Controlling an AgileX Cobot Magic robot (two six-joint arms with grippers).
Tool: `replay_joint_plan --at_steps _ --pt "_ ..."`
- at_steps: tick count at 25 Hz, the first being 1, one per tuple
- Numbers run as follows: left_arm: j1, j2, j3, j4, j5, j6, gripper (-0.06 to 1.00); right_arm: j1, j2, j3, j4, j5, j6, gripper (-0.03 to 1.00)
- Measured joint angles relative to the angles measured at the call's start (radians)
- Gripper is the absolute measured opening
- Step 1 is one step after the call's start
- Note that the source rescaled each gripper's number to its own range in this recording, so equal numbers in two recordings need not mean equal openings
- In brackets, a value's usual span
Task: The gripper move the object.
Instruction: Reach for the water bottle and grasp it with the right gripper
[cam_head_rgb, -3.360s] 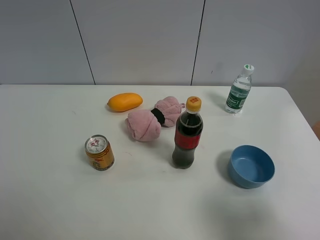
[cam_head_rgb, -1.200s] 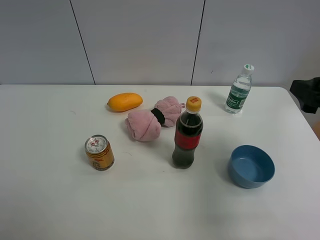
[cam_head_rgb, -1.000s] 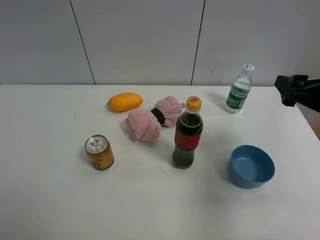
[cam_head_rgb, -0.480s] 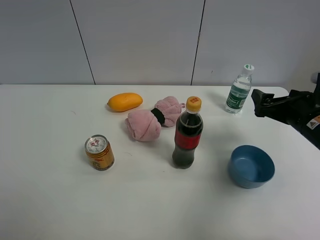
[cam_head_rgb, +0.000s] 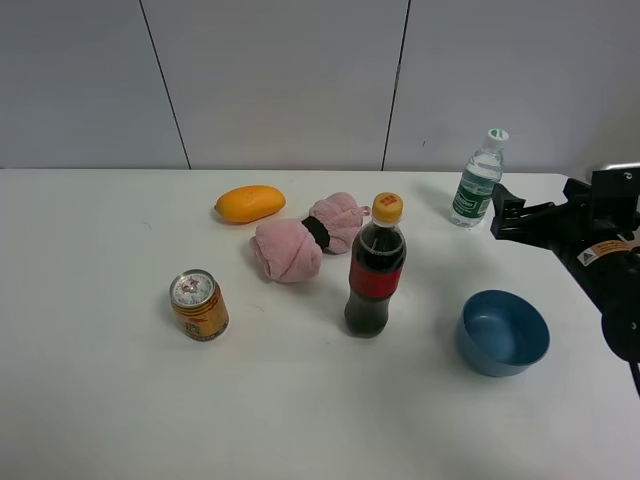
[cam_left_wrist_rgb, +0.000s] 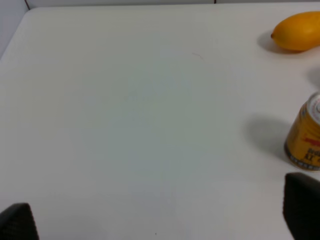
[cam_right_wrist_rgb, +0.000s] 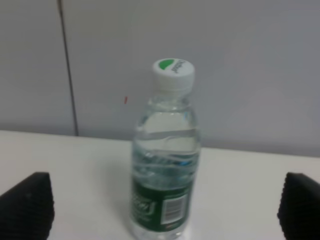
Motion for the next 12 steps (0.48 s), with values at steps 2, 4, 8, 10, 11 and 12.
replay_joint_plan --at_steps 2,4,8,10,11,12 --pt "0.0 0.0 0.0 0.0 0.0 0.0 1.0 0.0 0.04 -0.001 0.031 -0.037 -0.025 0.78" --pt "0.0 0.0 0.0 0.0 0.0 0.0 1.0 0.0 0.085 -0.002 0.045 -0.046 -0.035 0.78" --pt "0.0 0.0 0.0 0.0 0.0 0.0 1.0 0.0 0.155 -0.002 0.048 -0.045 -0.039 0.78" --pt "0.0 0.0 0.0 0.0 0.0 0.0 1.0 0.0 0.179 -0.008 0.048 -0.045 -0.04 0.78" --pt "0.0 0.0 0.0 0.0 0.0 0.0 1.0 0.0 0.189 -0.017 0.044 -0.045 -0.04 0.78" --pt "0.0 0.0 0.0 0.0 0.0 0.0 1.0 0.0 0.197 -0.027 0.034 -0.045 -0.041 0.78"
